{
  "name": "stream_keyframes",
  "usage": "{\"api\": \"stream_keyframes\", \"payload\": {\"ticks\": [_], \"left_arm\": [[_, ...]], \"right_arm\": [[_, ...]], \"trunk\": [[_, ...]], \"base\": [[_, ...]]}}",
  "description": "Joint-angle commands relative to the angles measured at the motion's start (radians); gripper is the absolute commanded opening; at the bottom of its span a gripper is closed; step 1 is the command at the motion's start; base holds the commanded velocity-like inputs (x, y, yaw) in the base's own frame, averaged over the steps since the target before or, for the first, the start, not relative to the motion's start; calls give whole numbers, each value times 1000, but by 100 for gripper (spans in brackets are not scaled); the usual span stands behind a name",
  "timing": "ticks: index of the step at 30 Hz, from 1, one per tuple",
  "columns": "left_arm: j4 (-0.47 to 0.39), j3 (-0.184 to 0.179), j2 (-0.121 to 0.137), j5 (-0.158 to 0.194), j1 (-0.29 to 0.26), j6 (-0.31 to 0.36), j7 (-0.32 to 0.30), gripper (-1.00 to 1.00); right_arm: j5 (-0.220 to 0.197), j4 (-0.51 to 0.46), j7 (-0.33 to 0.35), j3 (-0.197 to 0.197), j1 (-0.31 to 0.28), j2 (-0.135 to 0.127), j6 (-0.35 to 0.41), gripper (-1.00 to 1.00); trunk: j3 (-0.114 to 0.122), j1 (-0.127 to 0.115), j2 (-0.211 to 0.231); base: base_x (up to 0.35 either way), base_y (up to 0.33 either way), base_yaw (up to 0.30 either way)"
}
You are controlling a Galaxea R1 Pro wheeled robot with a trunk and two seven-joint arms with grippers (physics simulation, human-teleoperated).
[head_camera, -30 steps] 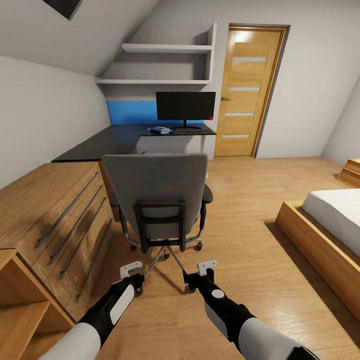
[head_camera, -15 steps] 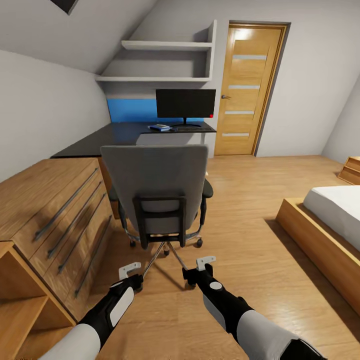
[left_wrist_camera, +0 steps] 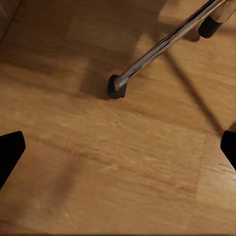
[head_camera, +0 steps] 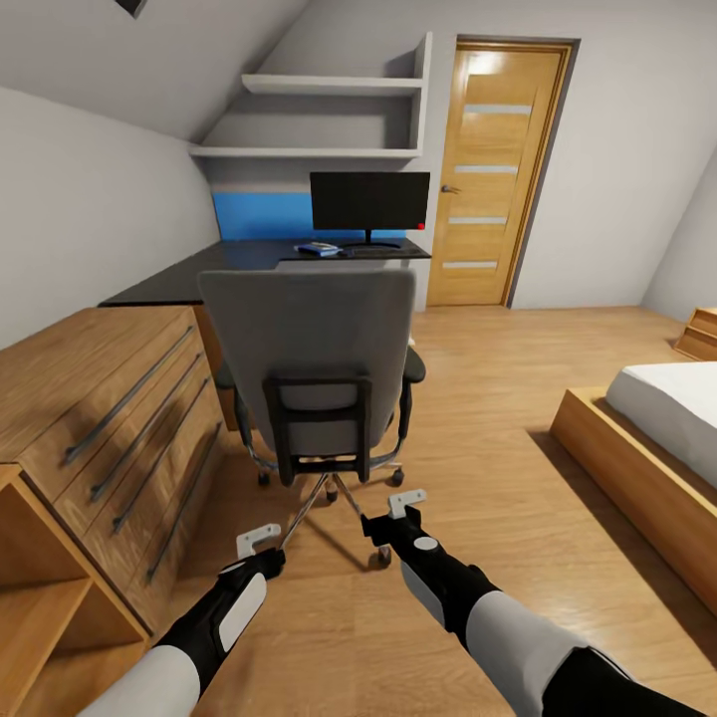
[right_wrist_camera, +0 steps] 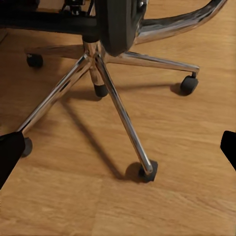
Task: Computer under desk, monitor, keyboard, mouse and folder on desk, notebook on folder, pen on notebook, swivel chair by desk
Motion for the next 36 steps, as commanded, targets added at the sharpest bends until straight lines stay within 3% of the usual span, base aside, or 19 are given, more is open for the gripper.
{"api": "stream_keyframes", "payload": {"ticks": [1, 7, 13, 18, 26, 29, 36], "left_arm": [[0, -6, 1, 7, -1, 4, 8, 100], [-38, -9, -4, 4, -1, 15, 8, 100], [-122, -9, -5, 4, -2, 77, 11, 100], [-174, -9, -1, 4, -2, 91, 9, 100], [-147, -6, 21, 0, -2, 39, 5, 100], [-144, -7, 38, 1, -2, 0, 4, 100], [-140, -8, 44, 7, -2, -14, 4, 100]], "right_arm": [[-9, 0, -6, 8, -1, 0, -3, 100], [-9, -6, -7, 4, -2, 0, -1, 100], [-9, -66, -10, -7, -2, -4, 4, 100], [-8, -105, -12, -59, -2, -7, 26, 100], [-7, -128, -11, -86, -3, -8, 30, 100], [-5, -181, -11, -88, -1, -16, 32, 100], [0, -241, -11, -86, 3, -24, 32, 100]], "trunk": [[-4, 4, -8], [-23, 27, -50], [-35, 42, -78], [-35, 42, -78], [-35, 42, -78], [-35, 42, -78], [-35, 42, -78]], "base": [[0, 0, 0], [0, 0, 0], [0, 0, 0], [0, 0, 0], [0, 0, 0], [0, 0, 0], [0, 0, 0]]}}
